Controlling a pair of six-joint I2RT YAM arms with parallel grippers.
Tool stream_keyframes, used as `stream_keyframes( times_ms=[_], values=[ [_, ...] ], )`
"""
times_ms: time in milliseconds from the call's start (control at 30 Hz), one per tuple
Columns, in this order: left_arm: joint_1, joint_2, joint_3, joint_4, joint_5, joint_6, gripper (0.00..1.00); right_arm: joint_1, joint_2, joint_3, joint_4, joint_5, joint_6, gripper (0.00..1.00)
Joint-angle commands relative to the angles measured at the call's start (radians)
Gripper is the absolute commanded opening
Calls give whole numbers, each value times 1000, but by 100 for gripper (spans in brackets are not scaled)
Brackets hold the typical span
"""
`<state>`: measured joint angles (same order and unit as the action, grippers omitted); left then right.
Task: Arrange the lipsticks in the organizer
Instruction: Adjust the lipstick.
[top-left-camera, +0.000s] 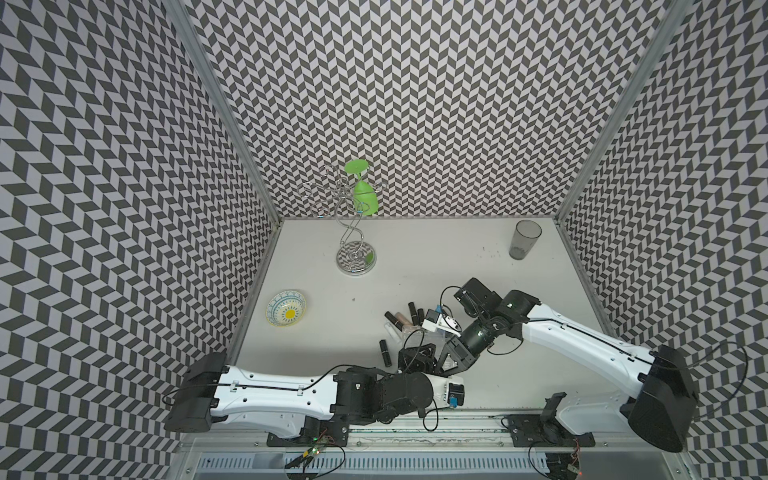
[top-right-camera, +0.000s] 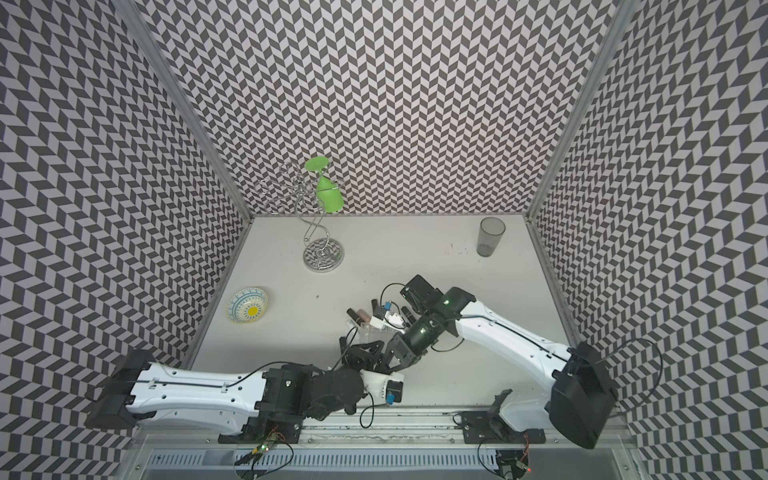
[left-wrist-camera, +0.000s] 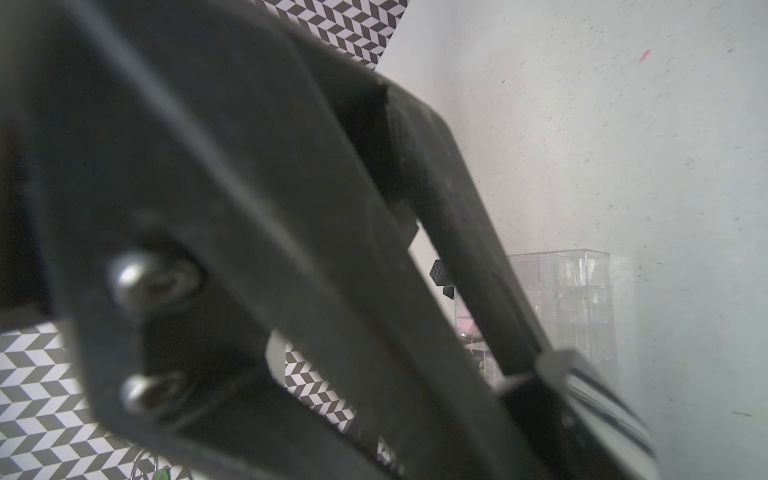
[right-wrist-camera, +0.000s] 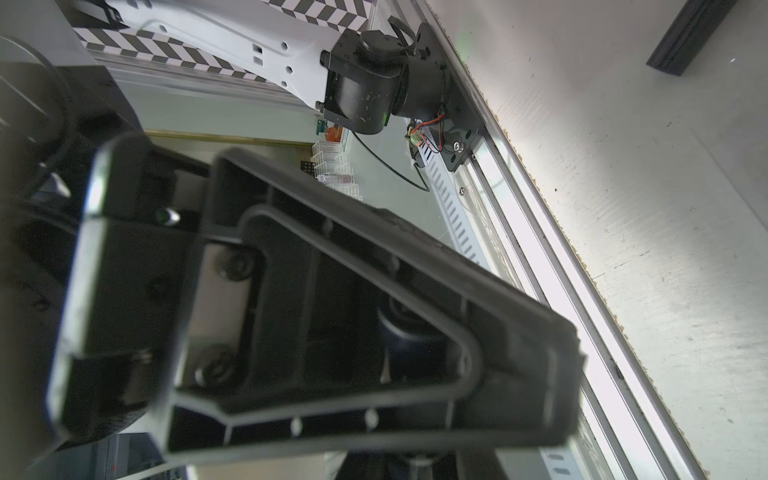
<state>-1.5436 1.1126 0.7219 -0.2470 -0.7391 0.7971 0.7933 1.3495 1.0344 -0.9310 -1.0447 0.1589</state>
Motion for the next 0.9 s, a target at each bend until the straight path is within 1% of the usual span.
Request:
stream_keyframes(
  times_ms=[0, 33, 67, 200, 267, 333, 367, 400, 433, 500, 533, 600, 633, 667, 700, 733, 767, 833, 867],
  values=[
    [-4, 5, 6, 62, 28, -19, 29, 1, -2, 25, 61, 2, -9, 37],
    [-4, 2, 3, 60, 32, -21, 19, 0, -2, 31, 56, 14, -10, 43],
    [-4, -2, -2, 60, 36, -20, 17, -4, -3, 35, 52, 18, -12, 46],
    [-4, -14, -7, 76, 38, -22, 17, -32, -7, 42, 52, 13, -16, 51],
    [-3, -13, -2, 70, 40, -44, 15, -68, -18, 46, 56, 6, -12, 53],
    [6, -22, 0, 72, 50, -89, 5, -115, -46, 41, 88, -24, 4, 55],
    [15, -34, -5, 78, 74, -128, 3, -146, -67, 41, 112, -38, 19, 59],
    [24, -49, -11, 88, 102, -167, 3, -171, -92, 40, 153, -50, 49, 60],
    [39, -67, -20, 109, 137, -222, 4, -199, -127, 33, 218, -61, 93, 61],
    [85, -98, -22, 117, 222, -314, 7, -232, -190, 13, 366, -77, 208, 62],
    [108, -112, -20, 115, 264, -359, 8, -237, -221, 0, 452, -36, 276, 63],
    [148, -143, -22, 124, 360, -427, 7, -237, -278, -18, 556, 107, 356, 63],
    [166, -163, -27, 141, 417, -472, 5, -238, -306, -28, 592, 194, 369, 63],
    [185, -182, -35, 158, 497, -518, 4, -238, -333, -40, 623, 228, 371, 63],
    [206, -200, -49, 188, 576, -569, 2, -238, -359, -55, 645, 228, 371, 63],
    [235, -219, -71, 232, 670, -632, 0, -238, -396, -84, 687, 292, 371, 63],
    [267, -236, -102, 288, 751, -689, 0, -235, -456, -146, 783, 326, 399, 59],
    [341, -264, -173, 411, 865, -805, 0, -233, -570, -322, 1037, 291, 508, 59],
    [392, -275, -205, 478, 917, -867, 0, -232, -635, -405, 1121, 328, 545, 60]
  ],
)
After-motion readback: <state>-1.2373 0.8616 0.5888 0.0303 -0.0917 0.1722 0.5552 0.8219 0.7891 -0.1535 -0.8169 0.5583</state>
